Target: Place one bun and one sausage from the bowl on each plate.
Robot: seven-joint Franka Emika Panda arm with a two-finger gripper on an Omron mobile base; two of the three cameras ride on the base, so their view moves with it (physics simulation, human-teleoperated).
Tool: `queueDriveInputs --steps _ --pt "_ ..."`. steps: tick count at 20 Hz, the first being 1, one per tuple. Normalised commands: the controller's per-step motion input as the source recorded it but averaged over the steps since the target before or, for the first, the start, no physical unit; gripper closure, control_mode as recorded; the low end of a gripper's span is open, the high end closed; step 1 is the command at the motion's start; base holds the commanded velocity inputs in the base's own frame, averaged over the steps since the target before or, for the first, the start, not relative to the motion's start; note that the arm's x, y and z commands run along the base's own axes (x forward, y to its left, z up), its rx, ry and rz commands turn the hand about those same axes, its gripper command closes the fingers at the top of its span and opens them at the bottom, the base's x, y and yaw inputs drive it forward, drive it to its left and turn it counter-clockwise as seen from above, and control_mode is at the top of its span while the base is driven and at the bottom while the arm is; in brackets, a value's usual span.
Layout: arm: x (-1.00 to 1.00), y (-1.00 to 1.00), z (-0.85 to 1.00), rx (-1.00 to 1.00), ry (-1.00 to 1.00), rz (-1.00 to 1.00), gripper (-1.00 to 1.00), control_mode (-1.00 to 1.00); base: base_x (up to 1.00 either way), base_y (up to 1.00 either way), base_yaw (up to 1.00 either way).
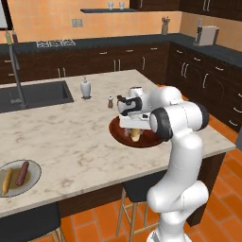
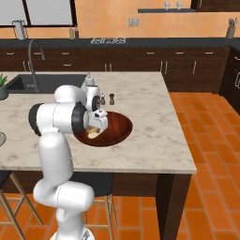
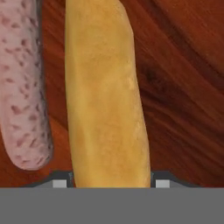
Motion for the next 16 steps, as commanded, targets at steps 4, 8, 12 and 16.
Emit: queueDriveInputs --steps 4,8,12,16 --pt "-0.51 0.0 0.71 0.0 0.01 -0.07 1.0 -1.0 0.0 0.0 0.0" --pt "-0.74 0.0 1.0 -0.01 -0.04 0.0 1.0 -1.0 0.0 0.0 0.0" --pt "-1.0 -0.01 0.98 0.0 -0.11 0.05 1.0 -1.0 0.0 0.0 0.0" --pt "-1.0 -0.03 0.77 0.02 -0.26 0.0 1.0 -1.0 0.0 0.0 0.0"
